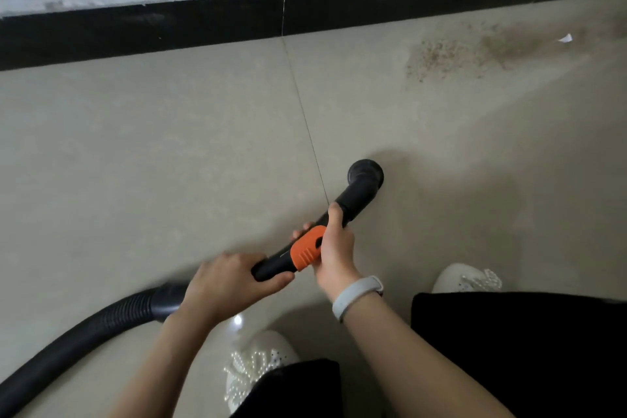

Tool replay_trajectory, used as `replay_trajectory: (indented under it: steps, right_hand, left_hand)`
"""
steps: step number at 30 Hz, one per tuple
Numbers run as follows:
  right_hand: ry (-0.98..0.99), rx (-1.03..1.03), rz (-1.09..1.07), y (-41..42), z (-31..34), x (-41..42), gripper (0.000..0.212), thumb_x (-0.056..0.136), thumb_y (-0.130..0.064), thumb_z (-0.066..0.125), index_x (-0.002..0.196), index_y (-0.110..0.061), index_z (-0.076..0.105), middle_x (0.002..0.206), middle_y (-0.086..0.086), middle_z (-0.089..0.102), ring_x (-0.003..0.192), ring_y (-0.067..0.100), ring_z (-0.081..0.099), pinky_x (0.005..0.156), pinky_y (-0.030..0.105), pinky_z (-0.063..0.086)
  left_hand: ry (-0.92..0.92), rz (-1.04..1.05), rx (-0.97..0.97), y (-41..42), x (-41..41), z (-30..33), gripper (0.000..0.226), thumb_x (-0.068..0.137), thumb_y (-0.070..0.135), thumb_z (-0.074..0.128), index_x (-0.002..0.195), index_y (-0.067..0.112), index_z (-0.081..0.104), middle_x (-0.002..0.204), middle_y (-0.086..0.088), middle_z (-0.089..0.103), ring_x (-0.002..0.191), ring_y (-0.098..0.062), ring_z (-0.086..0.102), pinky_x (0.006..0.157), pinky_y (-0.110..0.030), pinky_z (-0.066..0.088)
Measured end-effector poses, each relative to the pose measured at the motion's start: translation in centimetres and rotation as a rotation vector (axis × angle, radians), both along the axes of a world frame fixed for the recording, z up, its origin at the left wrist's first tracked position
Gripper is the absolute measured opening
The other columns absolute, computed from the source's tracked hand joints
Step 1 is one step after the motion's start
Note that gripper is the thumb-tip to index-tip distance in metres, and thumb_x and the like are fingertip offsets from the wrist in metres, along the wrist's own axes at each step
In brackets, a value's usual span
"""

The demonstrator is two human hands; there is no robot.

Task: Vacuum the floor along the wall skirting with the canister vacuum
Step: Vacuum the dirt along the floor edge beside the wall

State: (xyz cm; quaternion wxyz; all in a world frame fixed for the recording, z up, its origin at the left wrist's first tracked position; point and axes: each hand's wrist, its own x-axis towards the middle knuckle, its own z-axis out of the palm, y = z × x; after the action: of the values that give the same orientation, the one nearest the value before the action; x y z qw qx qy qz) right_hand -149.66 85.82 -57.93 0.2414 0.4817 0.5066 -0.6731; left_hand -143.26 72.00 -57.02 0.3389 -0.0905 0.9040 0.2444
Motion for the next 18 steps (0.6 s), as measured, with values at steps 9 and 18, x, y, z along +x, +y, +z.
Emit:
replay_trajectory:
  steps: [9,18]
  right_hand:
    - [-0.089,-0.008,-0.19,1.7,0.4,3.9,0.031,0.096,-0.038,0.048,0.091,-0.007,0.046,0.059,0.004,0.051,0.047,0.021,0.056,0.06,0.036,0.051]
    - [-0.013,-0.092,-0.001,-2.1,0.5,-0.6,0.03,0.094,-0.035,0.051,0.09,-0.006,0.045,0.056,0.004,0.05,0.045,0.021,0.052,0.059,0.033,0.05]
  left_hand:
    - [-0.012,-0.174,0.026,0.3,1.2,0.0,0.073,0.052,0.09,0.027,0.068,0.022,0.05,0.058,0.008,0.052,0.056,-0.005,0.049,0.05,-0.024,0.031]
    - [0.234,0.098,-0.16,0.1,1.1,0.8,0.052,0.076,0.073,0.044,0.067,0.021,0.044,0.063,0.001,0.058,0.073,-0.03,0.062,0.057,-0.031,0.036]
